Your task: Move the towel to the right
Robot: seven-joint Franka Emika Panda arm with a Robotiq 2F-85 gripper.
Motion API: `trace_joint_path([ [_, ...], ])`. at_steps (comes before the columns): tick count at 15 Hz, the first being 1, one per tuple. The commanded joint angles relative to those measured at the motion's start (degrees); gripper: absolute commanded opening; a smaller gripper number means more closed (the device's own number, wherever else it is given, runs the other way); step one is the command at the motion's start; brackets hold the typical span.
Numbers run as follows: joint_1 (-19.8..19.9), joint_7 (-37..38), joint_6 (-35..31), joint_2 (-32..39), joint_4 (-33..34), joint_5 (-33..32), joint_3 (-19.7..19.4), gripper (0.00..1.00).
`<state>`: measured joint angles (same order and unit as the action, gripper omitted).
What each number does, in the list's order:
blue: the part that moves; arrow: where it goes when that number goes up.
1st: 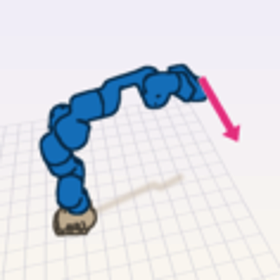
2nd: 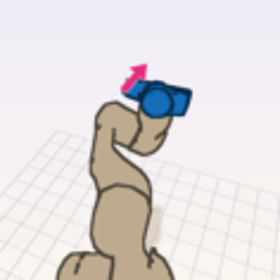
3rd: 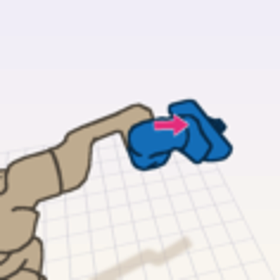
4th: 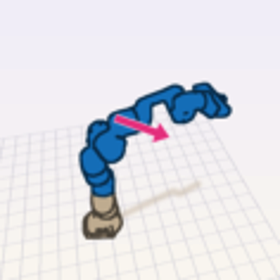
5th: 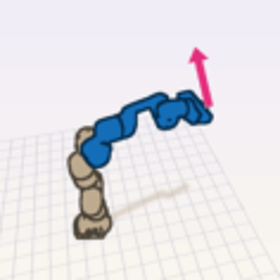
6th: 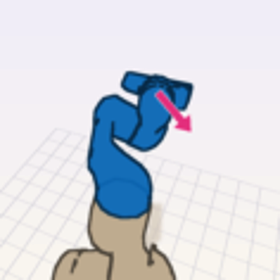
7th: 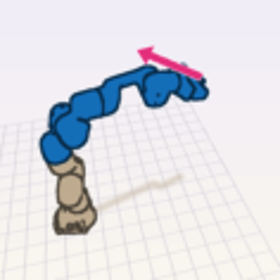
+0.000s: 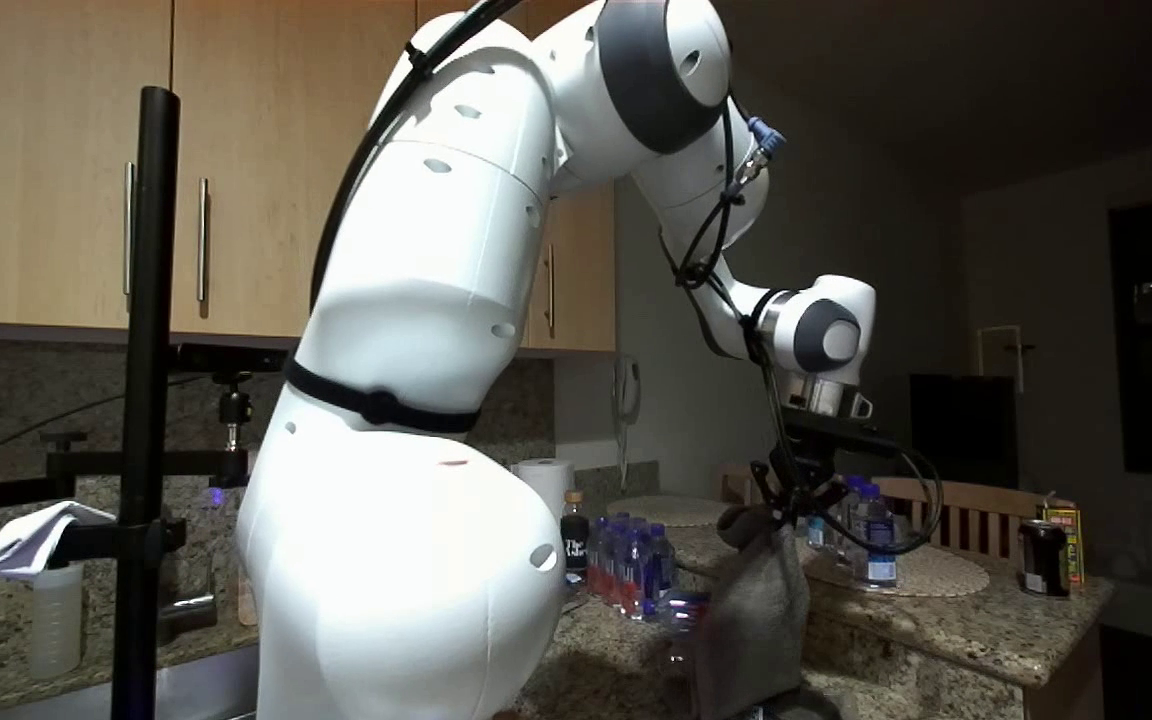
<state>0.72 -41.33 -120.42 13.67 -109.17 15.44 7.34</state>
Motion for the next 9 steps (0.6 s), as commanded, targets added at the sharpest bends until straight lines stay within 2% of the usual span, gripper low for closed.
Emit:
trace_joint_path([
  [1,2.5,-10.0,6.9,4.6,6.3,1.4,-0.2,0.08],
  [5,4.2,-16.6,14.3,10.5,13.4,0.6,-0.5,0.08],
  [9,4.9,-18.7,19.3,16.9,20.5,-0.1,-0.9,0.08],
])
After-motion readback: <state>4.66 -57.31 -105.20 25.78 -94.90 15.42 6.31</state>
